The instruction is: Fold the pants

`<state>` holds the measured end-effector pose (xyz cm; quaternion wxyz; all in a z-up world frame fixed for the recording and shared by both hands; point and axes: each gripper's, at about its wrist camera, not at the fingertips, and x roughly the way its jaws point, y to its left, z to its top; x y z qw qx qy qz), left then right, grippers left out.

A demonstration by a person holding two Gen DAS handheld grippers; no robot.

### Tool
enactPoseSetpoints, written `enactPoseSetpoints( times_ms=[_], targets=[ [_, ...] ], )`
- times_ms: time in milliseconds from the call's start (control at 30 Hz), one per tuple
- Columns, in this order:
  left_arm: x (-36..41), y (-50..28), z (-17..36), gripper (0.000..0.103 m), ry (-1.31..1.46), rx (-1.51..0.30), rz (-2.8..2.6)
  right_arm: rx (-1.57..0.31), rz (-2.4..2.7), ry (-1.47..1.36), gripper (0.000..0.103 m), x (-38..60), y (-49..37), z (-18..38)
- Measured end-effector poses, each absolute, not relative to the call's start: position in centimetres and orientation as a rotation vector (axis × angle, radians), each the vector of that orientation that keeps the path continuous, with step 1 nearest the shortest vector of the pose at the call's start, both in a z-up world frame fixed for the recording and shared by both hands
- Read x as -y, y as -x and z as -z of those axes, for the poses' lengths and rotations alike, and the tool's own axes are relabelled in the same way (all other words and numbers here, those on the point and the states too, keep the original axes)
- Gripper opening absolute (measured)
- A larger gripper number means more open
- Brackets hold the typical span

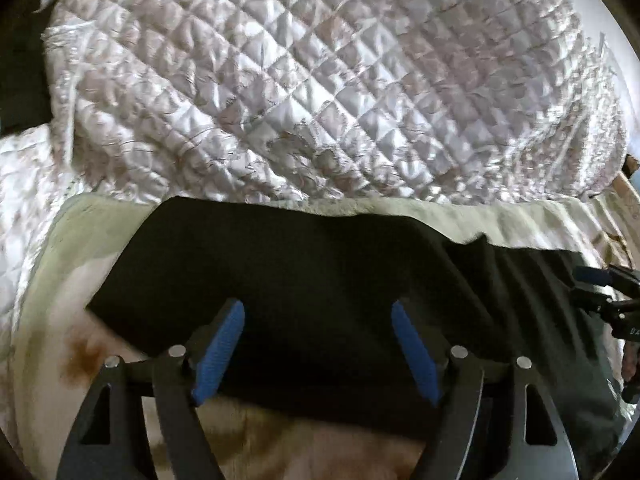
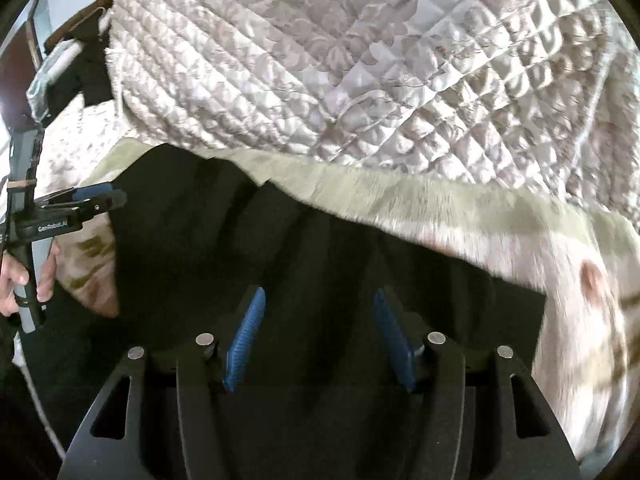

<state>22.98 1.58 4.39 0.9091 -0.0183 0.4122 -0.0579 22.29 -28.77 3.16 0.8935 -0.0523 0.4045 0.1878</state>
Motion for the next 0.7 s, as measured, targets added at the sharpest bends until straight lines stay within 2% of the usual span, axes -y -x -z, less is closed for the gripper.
enactPoseSetpoints(
  times_ms=[233,367,400,433,467,533,567,700],
  targets=[
    [-0.9,-27.5,-0.9,0.079,0.028,-0.908,0.111,-0.894,-0.413,0.167,0.058,27.7,-28.4,-0.4],
    [0.3,-27.9,0.6,0.083,-0.06,-0.906,0.106,-0.916,-0.424,0.242,0.058,26.6,-29.6,0.6],
    [0.4,-27.9,0.5,0.078,-0.063,-0.911,0.103,-0.921,-0.416,0.264,0.051,26.3,-29.6,0.7],
    [0.6,-27.9,0.5,0.072,-0.067,-0.915,0.116,-0.915,-0.419,0.286,0.039,25.8,-29.4,0.5],
    [1.0,-27.8,0.6,0.055,-0.073,-0.915,0.135,-0.914,-0.426,0.294,0.01,25.5,-29.3,0.5],
    [2.1,-27.5,0.2,0.011,-0.134,-0.903,0.128,-0.903,-0.422,0.326,0.009,24.7,-28.6,0.2],
    [2.5,-27.4,0.1,0.004,-0.146,-0.909,0.131,-0.886,-0.42,0.341,0.009,24.4,-28.1,-0.1],
    [1.9,-25.6,-2.0,0.004,-0.09,-0.884,0.126,-0.799,-0.441,0.29,0.009,24.3,-24.6,-3.6]
  ],
)
